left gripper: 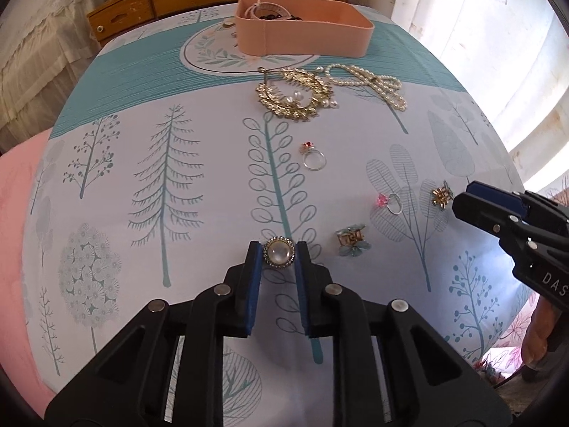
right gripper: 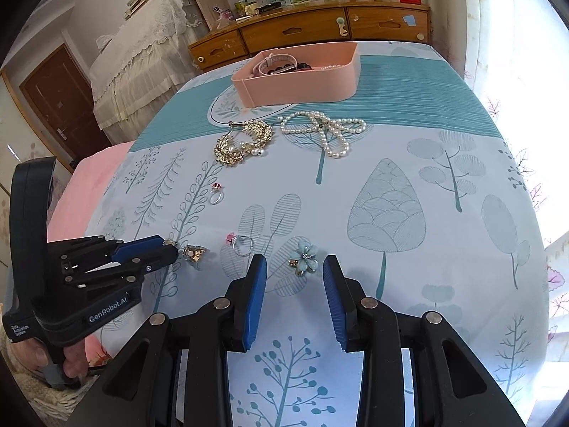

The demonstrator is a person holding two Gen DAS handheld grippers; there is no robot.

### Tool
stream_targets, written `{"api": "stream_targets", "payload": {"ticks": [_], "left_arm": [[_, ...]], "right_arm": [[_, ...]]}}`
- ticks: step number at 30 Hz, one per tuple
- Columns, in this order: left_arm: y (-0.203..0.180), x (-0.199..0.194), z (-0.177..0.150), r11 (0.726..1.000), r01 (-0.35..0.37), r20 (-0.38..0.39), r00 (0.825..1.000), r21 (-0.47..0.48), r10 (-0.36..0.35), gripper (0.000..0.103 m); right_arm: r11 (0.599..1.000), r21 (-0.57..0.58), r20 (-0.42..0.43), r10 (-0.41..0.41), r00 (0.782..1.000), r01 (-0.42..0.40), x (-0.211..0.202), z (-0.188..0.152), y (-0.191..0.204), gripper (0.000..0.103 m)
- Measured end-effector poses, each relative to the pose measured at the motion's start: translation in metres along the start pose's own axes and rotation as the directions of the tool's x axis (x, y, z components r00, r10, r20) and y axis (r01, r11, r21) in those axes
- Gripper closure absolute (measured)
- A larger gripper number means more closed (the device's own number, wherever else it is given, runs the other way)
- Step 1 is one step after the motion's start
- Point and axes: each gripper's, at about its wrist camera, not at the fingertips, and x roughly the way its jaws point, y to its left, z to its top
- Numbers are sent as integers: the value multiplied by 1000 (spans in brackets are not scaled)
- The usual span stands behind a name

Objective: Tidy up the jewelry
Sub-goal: 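Grasp the pearl necklace with the right tool while the left tool holds the pearl brooch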

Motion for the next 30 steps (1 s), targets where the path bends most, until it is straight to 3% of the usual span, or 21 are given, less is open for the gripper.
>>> {"api": "stream_targets", "payload": {"ticks": [17, 19, 23, 27, 30], "left_arm": [[20, -28, 5, 999, 36, 102, 994, -39, -31, 91], [22, -32, 8, 998, 42, 113, 993, -42, -38, 91], [27, -40, 14, 998, 47, 139, 989, -45, -40, 91], [35, -44, 18, 996, 61, 148, 988, -60, -52, 91], [39, -43, 19, 995, 72, 145, 988, -69, -61, 91]], "right_arm": [[987, -157, 17, 40, 999, -37, -4, 17, 40, 70], [984, -174, 11, 45, 999, -42, 0, 29, 42, 70], [983, -183, 21, -19, 1000, 22, 14, 67, 32, 70], [989, -139, -15, -42, 999, 40, 38, 111, 4, 70], [984, -169, -42, -59, 997, 51, 59, 137, -8, 70]]}}
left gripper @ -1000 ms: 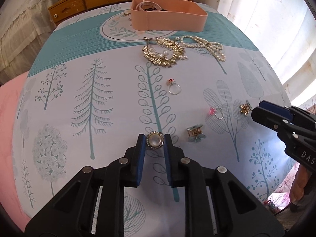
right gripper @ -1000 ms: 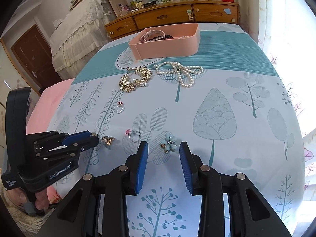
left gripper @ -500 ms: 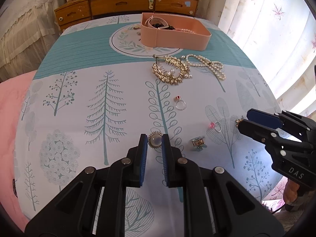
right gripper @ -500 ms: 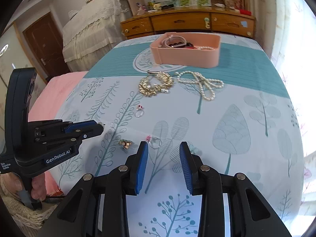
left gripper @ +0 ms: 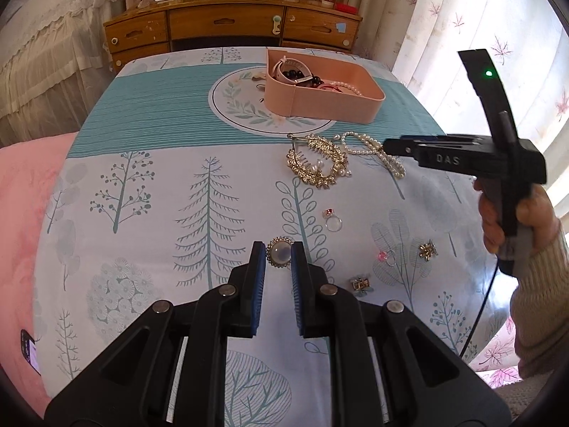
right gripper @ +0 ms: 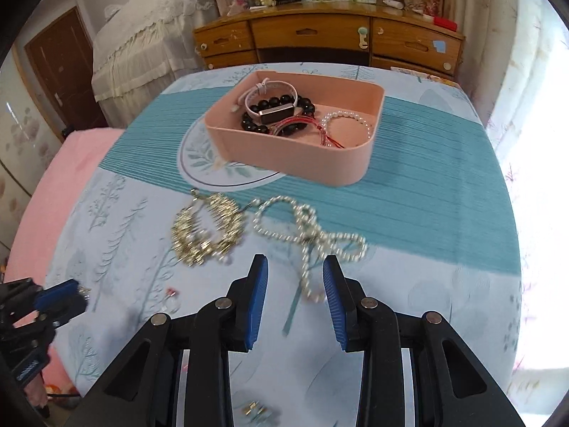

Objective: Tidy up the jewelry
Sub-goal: 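Grasp the pearl necklace with the right tool while the left tool holds the pearl brooch, then carry the pearl brooch and pearl necklace into the pink box and open both tools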

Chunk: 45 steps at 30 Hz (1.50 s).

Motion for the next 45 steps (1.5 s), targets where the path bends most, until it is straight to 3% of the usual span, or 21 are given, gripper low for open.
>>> {"api": "stream_targets", "payload": {"ticks": [3, 6, 12, 21, 25, 28, 33, 38, 45], "left_arm": [[4, 1, -1, 1000, 6, -4, 1000, -8, -6, 91], [8, 3, -2, 1000, 12, -8, 1000, -18, -12, 91], [13, 8, -2, 999, 22, -17, 1000, -35, -23, 91], [14, 11, -1, 999, 29, -21, 999, -37, -29, 91], [15, 11, 1, 998, 41, -24, 999, -45, -42, 91], [15, 10, 3, 998, 45, -24, 999, -42, -46, 91], [13, 3, 20, 998, 63, -20, 998, -20, -63, 91], [2, -12, 63, 995, 91, 17, 996, 32, -91, 91], [-18, -16, 148, 991, 92, 96, 990, 100, -102, 91]], "right_arm": [[995, -92, 0, 31, 1000, -31, 12, 16, -4, 70], [977, -212, -7, 13, 1000, -14, 21, 25, -1, 70], [942, -331, -103, 19, 994, -53, 45, 32, 2, 70], [935, -348, -133, 23, 991, -69, 59, 40, 3, 71], [950, -306, -136, 15, 991, -56, 58, 41, 0, 93], [966, -252, -134, 30, 991, -64, 56, 42, -9, 94], [977, -208, -75, 30, 997, -46, 35, 46, -12, 94], [989, -128, 53, 76, 996, -69, -18, 72, -10, 94], [995, -48, 259, 96, 961, -86, -87, 119, 5, 94]]}}
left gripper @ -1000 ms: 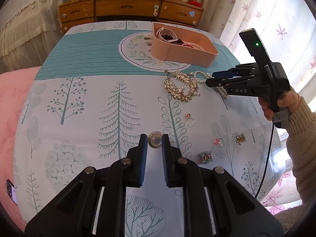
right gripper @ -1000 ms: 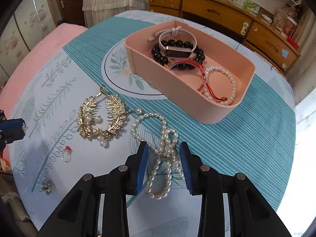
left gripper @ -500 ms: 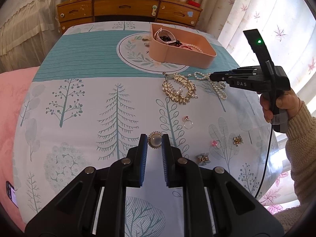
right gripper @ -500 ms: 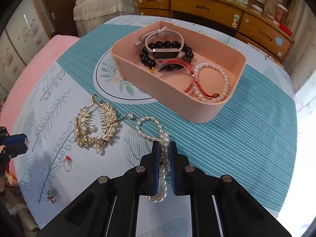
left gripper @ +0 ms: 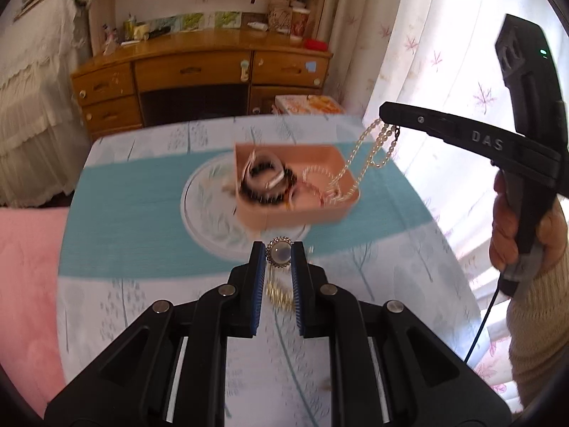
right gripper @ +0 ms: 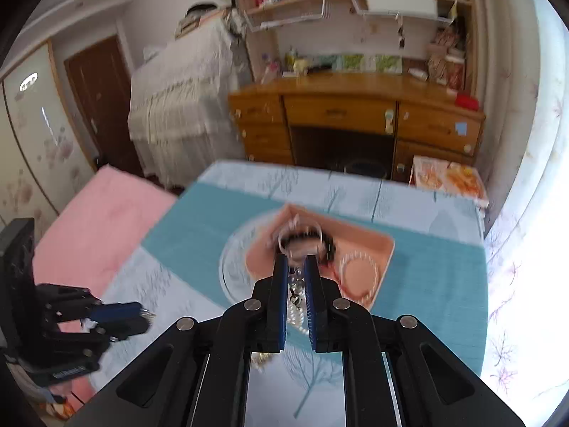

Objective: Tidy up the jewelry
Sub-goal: 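Carry the pearl brooch and pearl necklace into the pink box and open both tools, then withdraw both tools from the pink box toward the remaining jewelry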

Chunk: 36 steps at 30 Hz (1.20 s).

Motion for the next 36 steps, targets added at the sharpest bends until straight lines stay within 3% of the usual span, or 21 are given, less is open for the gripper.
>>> {"api": "stream_targets", "payload": {"ticks": [3, 7, 16, 18, 20, 22, 31, 36], "left_arm": [[-1, 14, 29, 1000, 12, 16, 1000, -9, -12, 91], [-5, 51, 57, 998, 61, -16, 998, -26, -62, 91], [-10, 150, 72, 999, 28, -168, 985, -26, -32, 89], [-6, 158, 66, 999, 22, -196, 980, -35, -29, 83], [-3, 164, 63, 998, 25, -210, 977, -53, -36, 65], [1, 160, 59, 997, 23, -201, 979, -67, -36, 53], [3, 99, 44, 998, 30, -112, 993, -61, -36, 53], [-1, 59, 25, 999, -16, -59, 998, -36, 14, 53]], "right_arm": [[998, 68, 84, -8, 996, 2, -10, 24, -1, 94], [987, 159, 134, -48, 990, 26, -12, 44, -11, 94], [963, 247, 22, -114, 993, 105, 54, 47, -36, 93], [960, 263, -11, -100, 995, 100, 71, 39, -44, 86], [958, 262, -21, -113, 993, 114, 78, 32, -49, 80], [961, 247, -19, -124, 992, 124, 81, 24, -52, 79], [970, 219, -17, -106, 994, 107, 55, -11, -49, 79], [975, 206, -22, -81, 996, 84, 28, -41, -33, 79]]}}
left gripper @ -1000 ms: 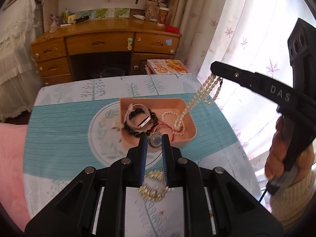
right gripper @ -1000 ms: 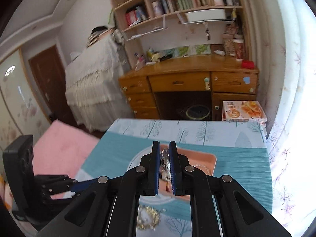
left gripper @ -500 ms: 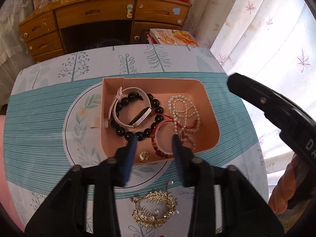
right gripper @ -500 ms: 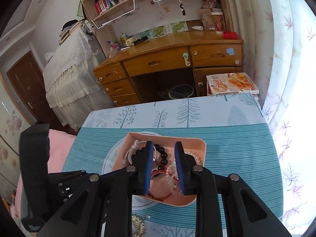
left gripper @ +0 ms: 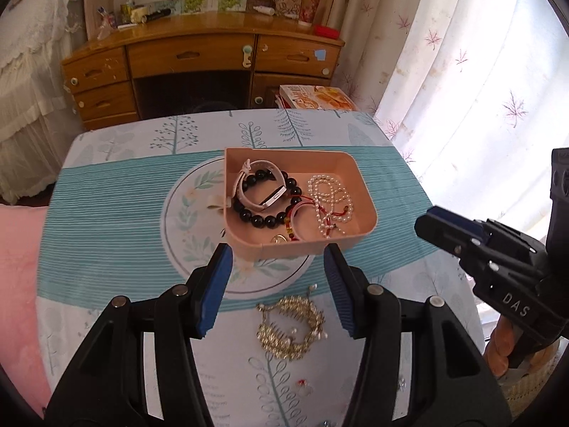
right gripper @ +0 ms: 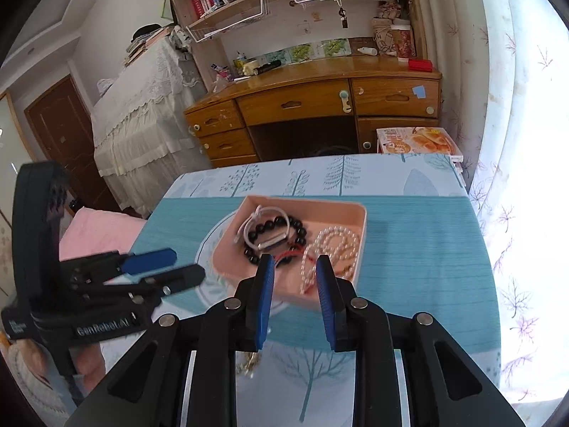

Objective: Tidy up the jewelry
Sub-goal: 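Withdraw both tools from the pink box toward the remaining jewelry, then grasp the gold leaf hair comb with the left tool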

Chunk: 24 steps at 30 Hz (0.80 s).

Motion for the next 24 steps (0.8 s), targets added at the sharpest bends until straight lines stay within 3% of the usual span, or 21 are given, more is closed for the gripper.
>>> {"api": "stream_targets", "payload": {"ticks": [7, 11, 19, 24], "left_arm": [[-15, -43, -35, 997, 6, 83, 997, 71, -12, 53], [-25, -52, -54, 994, 31, 29, 999, 109, -34, 53], [-48, -61, -98, 977, 60, 39, 997, 205, -69, 53], [-55, -53, -121, 966, 24, 35, 999, 257, -34, 53]], "right_arm": [[1000, -25, -35, 2, 999, -3, -34, -53, 15, 79], [999, -50, -38, -21, 999, 19, -56, -86, 20, 79], [986, -138, -72, -102, 992, 91, -84, -155, 28, 79], [982, -162, -118, -121, 986, 101, -81, -196, 26, 79]]}}
